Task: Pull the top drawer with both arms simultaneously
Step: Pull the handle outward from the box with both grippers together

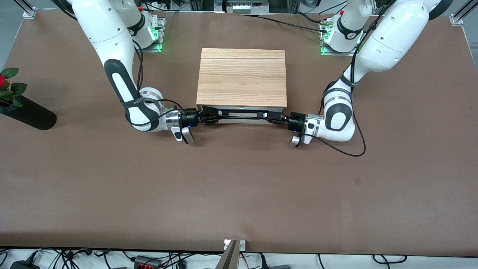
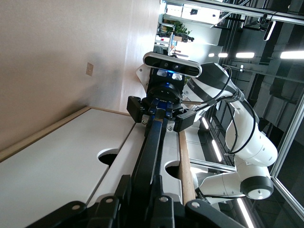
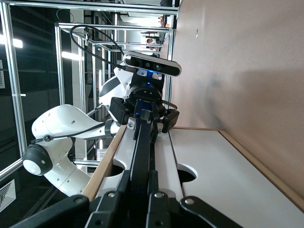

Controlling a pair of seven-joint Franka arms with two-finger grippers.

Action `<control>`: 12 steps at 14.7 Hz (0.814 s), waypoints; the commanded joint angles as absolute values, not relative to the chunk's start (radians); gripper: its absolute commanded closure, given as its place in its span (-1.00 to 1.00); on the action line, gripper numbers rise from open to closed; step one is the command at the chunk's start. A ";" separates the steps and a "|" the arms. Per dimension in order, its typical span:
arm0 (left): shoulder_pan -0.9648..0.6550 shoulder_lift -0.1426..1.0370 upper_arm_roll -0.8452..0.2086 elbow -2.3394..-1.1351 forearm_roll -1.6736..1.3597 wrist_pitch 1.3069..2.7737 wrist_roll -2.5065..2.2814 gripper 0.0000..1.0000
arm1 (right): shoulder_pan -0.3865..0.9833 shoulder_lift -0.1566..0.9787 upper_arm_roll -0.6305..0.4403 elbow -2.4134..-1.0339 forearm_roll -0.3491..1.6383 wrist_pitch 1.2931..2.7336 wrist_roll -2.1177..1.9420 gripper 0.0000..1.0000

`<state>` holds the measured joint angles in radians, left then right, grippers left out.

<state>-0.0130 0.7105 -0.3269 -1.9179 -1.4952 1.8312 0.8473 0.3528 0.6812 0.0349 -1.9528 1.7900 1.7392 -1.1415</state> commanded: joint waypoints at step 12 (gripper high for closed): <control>-0.020 0.729 -0.322 -1.799 -1.528 1.896 0.876 0.53 | 0.334 0.681 0.038 -1.899 1.804 1.763 -1.152 0.88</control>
